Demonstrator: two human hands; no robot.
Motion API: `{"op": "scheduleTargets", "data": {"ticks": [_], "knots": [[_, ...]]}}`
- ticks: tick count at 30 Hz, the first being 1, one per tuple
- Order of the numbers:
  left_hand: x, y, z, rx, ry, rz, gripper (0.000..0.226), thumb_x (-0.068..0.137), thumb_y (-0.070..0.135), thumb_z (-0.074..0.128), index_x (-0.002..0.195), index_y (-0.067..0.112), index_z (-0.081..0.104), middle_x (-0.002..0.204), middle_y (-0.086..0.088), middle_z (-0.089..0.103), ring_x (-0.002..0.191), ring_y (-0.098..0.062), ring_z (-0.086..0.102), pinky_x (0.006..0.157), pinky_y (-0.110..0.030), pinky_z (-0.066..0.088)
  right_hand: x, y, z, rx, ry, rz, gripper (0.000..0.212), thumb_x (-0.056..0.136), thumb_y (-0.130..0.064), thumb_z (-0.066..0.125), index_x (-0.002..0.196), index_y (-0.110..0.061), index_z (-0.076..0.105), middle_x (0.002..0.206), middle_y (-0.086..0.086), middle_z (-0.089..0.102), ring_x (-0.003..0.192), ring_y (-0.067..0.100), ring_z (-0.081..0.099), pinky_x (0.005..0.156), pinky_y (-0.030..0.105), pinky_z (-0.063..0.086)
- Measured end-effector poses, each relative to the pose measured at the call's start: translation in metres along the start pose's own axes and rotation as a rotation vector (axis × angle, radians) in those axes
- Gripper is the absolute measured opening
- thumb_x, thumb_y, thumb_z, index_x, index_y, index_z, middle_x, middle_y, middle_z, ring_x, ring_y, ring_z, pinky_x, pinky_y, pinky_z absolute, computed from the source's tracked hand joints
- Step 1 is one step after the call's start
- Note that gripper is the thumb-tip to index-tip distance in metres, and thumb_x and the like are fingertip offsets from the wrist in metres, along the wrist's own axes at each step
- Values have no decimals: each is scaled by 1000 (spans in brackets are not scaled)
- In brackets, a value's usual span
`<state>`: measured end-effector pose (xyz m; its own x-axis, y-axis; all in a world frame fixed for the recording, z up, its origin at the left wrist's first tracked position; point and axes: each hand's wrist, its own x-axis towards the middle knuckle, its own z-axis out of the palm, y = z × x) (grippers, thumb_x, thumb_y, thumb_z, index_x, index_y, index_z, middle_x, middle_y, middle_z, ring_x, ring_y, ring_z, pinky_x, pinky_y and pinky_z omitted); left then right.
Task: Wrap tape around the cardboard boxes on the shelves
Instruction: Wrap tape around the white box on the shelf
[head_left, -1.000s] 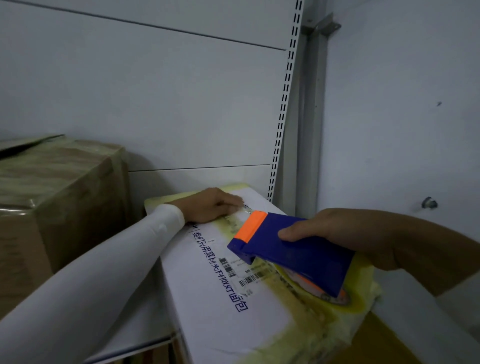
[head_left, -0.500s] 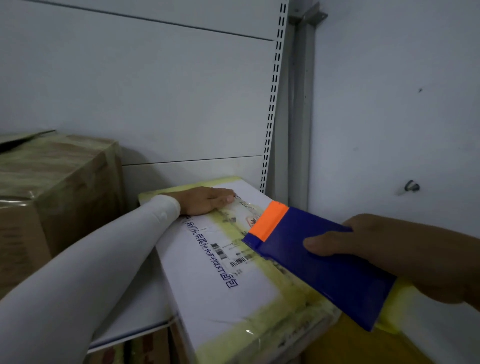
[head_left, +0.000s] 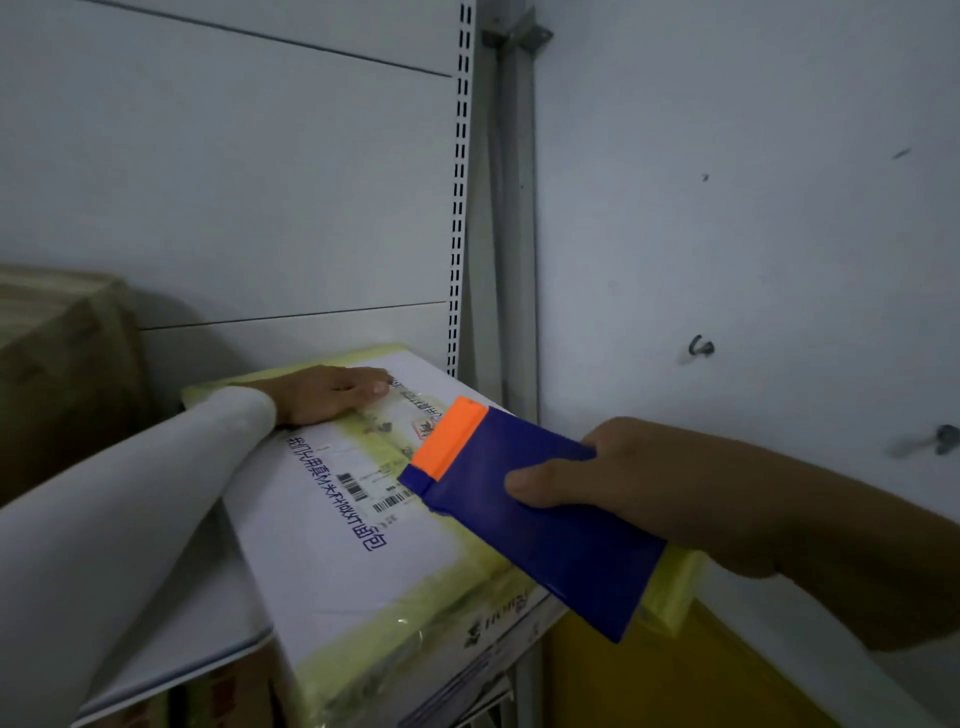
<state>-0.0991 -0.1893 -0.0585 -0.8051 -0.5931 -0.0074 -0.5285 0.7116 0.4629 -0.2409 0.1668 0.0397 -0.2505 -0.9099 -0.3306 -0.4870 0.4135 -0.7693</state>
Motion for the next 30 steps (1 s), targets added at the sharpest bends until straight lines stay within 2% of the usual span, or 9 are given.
{"op": "scheduleTargets", "data": {"ticks": [2, 5, 9, 12, 14, 17, 20, 25, 30], "knots": [[-2, 4, -1, 15, -2, -4, 114, 48, 103, 21, 141, 40, 41, 146, 23, 35, 136, -2, 31, 116, -26, 13, -5, 2, -5, 9, -13, 21, 48, 54, -61, 67, 71, -17, 75, 68, -3, 75, 57, 9, 69, 59, 21, 54], [-6, 9, -1, 26, -12, -13, 115, 49, 102, 19, 143, 38, 37, 149, 21, 32, 137, -4, 29, 113, -23, 12, -7, 11, -5, -13, -20, 47, 58, 45, -65, 65, 77, -17, 74, 69, -2, 75, 59, 10, 71, 57, 20, 54], [-9, 14, 2, 79, 5, -24, 93, 68, 90, 23, 144, 37, 36, 153, 16, 29, 140, -8, 27, 114, -23, 10, -6, 27, 2, 71, -37, 109, 62, 53, -61, 65, 89, -13, 74, 76, 2, 76, 61, 13, 70, 59, 22, 52], [-12, 16, 1, 104, -3, -7, 114, 50, 101, 19, 144, 39, 35, 153, 15, 30, 141, -9, 27, 115, -24, 11, -6, 38, 2, 150, -57, 129, 56, 59, -58, 65, 87, -10, 76, 78, 7, 76, 61, 15, 70, 58, 22, 52], [-13, 16, 1, 133, -8, 0, 114, 52, 101, 18, 145, 37, 33, 154, 14, 29, 141, -10, 26, 113, -23, 11, -6, 40, 4, 194, -58, 133, 49, 61, -54, 66, 81, -10, 75, 72, 6, 75, 55, 14, 69, 51, 20, 50], [-12, 17, 3, 183, -12, 3, 98, 69, 91, 22, 147, 32, 31, 155, 10, 26, 142, -10, 24, 113, -22, 9, -7, 40, 5, 233, -65, 136, 46, 63, -52, 65, 82, -11, 73, 68, 4, 75, 53, 12, 68, 49, 19, 49], [-10, 18, 3, 207, -16, 11, 96, 72, 88, 25, 148, 30, 29, 156, 9, 25, 143, -9, 21, 114, -23, 8, -8, 42, 5, 254, -74, 131, 45, 66, -52, 64, 83, -11, 72, 68, 3, 75, 54, 12, 69, 50, 19, 50], [-10, 18, 4, 227, -25, -33, 76, 85, 70, 36, 149, 30, 27, 158, 8, 21, 144, -9, 18, 116, -26, 8, -7, 43, 6, 266, -80, 119, 45, 66, -51, 65, 83, -10, 72, 68, 4, 74, 54, 13, 68, 50, 20, 50], [-19, 41, 8, 237, 80, 36, 56, 94, 46, 50, 145, 28, 36, 155, 7, 27, 141, -12, 29, 111, -19, 15, -5, 47, 7, 304, -88, 89, 41, 69, -48, 66, 83, -10, 73, 70, 5, 75, 54, 14, 68, 50, 21, 49]]}}
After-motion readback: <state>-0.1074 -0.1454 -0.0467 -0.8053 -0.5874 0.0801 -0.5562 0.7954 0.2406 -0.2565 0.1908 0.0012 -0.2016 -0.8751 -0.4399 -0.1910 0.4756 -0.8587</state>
